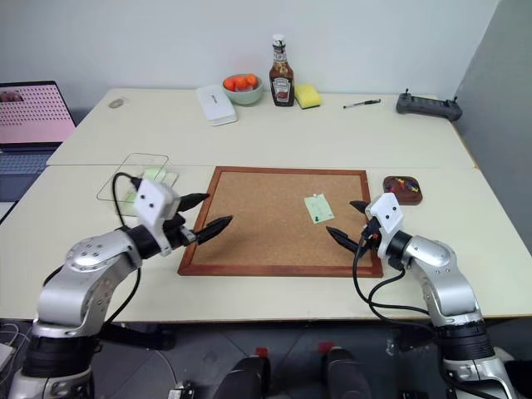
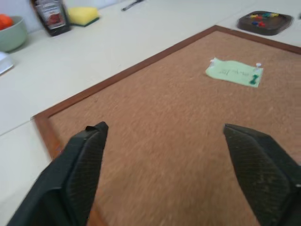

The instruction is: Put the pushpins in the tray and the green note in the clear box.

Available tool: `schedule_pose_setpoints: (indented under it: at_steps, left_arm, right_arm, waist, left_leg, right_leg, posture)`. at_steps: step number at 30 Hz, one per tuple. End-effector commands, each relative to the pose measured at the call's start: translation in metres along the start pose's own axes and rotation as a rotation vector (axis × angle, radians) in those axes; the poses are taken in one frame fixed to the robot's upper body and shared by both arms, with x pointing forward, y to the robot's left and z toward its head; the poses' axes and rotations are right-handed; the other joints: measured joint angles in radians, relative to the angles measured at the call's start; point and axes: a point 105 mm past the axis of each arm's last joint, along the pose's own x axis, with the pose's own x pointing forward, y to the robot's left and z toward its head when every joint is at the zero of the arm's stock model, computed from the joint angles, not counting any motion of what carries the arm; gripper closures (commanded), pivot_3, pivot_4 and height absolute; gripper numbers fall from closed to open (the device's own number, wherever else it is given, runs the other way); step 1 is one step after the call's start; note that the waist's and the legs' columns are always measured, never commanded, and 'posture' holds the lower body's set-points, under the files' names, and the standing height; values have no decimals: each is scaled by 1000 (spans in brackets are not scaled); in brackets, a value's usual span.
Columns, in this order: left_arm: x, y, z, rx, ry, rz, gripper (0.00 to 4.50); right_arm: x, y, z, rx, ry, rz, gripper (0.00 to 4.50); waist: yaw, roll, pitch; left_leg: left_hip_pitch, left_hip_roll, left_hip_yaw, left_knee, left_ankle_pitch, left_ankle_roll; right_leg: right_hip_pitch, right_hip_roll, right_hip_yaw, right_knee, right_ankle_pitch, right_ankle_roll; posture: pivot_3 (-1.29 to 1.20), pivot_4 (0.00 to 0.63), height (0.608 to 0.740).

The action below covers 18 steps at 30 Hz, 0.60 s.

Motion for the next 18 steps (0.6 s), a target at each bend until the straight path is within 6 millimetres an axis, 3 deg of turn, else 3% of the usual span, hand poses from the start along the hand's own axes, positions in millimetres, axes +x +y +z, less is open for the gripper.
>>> schedule_pose_setpoints:
  at_steps: [1,9,13,18]
  left_arm:
    - [13,-3,9,33,-32,-29,1433]
    - [43,-17,6,39,-37,-106,2878]
    - [48,-15,3,-63,-45,-106,3644]
    - [51,-19,-9,-68,-16,-122,4438]
  right_arm:
    - [-1,2,11,-43,-40,-4,0]
    - [1,6,12,-45,-45,-4,0]
    - [5,10,14,-49,-49,10,0]
    - [12,15,16,-63,-49,37,0]
  waist:
    - [-3,0,0]
    - [-3,0,0]
    - [-3,0,0]
    - [-4,0,0]
  left_leg:
    - [0,0,0,0,0,0]
    - [0,0,0,0,0,0]
    - [0,0,0,0,0,0]
    - [0,0,0,0,0,0]
  right_leg:
    - [0,0,0,0,0,0]
    - [0,0,0,0,0,0]
    - [0,0,0,1,0,0]
    - [0,0,0,1,0,0]
  posture:
    - [0,150,740]
    - [0,150,740]
    - [0,150,740]
    - [0,150,740]
